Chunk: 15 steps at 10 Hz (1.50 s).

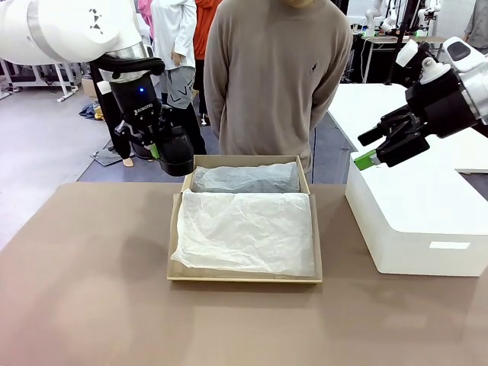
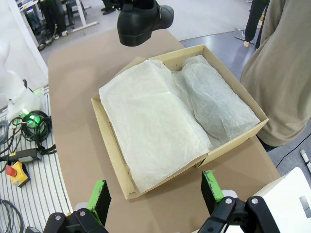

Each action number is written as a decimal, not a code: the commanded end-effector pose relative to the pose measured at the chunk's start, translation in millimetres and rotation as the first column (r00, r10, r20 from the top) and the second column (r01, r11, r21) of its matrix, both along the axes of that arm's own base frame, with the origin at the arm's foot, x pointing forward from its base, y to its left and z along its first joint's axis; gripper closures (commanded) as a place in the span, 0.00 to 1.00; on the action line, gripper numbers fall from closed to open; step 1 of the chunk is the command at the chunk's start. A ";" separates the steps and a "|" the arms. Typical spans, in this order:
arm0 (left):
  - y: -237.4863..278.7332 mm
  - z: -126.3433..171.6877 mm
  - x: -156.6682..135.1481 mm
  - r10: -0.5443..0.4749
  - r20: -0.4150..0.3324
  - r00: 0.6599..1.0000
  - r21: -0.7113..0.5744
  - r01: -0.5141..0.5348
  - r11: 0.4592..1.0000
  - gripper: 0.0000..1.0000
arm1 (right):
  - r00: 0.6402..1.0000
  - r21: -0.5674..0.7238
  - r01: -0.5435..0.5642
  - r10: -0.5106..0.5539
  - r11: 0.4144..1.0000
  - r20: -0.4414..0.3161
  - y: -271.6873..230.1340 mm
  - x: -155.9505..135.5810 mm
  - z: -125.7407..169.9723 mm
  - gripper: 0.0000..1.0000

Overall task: Pack the shoes into the box.
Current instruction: Place the other shoe of the Shoes into the Shoes Box.

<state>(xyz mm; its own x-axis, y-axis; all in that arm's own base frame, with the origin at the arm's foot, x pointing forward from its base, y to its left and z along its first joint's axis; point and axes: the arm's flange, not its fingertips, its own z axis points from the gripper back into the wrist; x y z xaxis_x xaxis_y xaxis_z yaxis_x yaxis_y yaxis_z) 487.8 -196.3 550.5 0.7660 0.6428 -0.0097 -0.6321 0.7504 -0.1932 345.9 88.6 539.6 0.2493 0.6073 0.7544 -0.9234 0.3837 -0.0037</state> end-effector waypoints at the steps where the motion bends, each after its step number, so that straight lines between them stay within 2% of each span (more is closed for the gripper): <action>1: 3.3 4.7 0.3 -0.018 0.009 1.000 -0.025 0.019 1.000 1.00 | 0.999 0.026 -0.026 0.025 0.999 0.024 0.3 4.2 -1.0 0.00; 2: 0.0 0.0 0.0 0.000 0.000 1.000 0.000 0.000 1.000 1.00 | 0.999 0.026 -0.026 0.025 0.999 0.024 0.3 4.2 -1.0 0.00; 3: -18.0 3.5 -1.2 0.088 -0.018 0.996 0.014 -0.087 0.996 1.00 | 0.999 0.026 -0.026 0.025 0.999 0.024 0.3 4.2 -1.0 0.00; 4: -36.2 7.6 -2.9 0.200 -0.034 0.979 0.052 -0.198 0.979 1.00 | 0.999 0.026 -0.026 0.025 0.999 0.024 0.3 4.2 -1.0 0.00; 5: -52.5 13.4 -6.5 0.268 -0.065 0.961 0.031 -0.267 0.963 1.00 | 0.999 0.026 -0.026 0.025 0.999 0.024 0.3 4.2 -1.0 0.00; 7: -87.4 22.0 -7.7 0.420 -0.071 0.905 0.022 -0.419 0.908 1.00 | 0.999 0.026 -0.026 0.025 0.999 0.024 0.3 4.2 -1.0 0.00; 9: -129.4 16.9 -0.8 0.434 -0.095 0.896 0.014 -0.435 0.900 1.00 | 0.999 0.026 -0.026 0.025 0.999 0.024 0.3 4.2 -1.0 0.00; 12: -186.7 6.6 9.5 0.496 -0.052 0.867 0.100 -0.490 0.866 1.00 | 0.999 0.026 -0.026 0.025 0.999 0.024 0.3 4.2 -1.0 0.00; 14: -199.5 5.7 10.5 0.519 -0.042 0.854 0.133 -0.510 0.850 1.00 | 0.999 0.026 -0.026 0.025 0.999 0.024 0.3 4.2 -1.0 0.00; 15: -187.2 -12.2 1.9 0.460 -0.057 0.886 0.068 -0.456 0.887 1.00 | 0.999 0.026 -0.026 0.025 0.999 0.024 0.3 4.2 -1.0 0.00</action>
<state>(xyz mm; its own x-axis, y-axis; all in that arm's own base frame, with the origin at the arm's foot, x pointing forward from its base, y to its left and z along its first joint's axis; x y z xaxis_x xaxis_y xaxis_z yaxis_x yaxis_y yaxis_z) 492.9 -396.6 536.4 0.3795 0.9252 0.0057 -0.9213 0.3784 -0.0894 345.9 88.7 539.7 0.2489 0.6077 0.7542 -0.9235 0.3835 -0.0042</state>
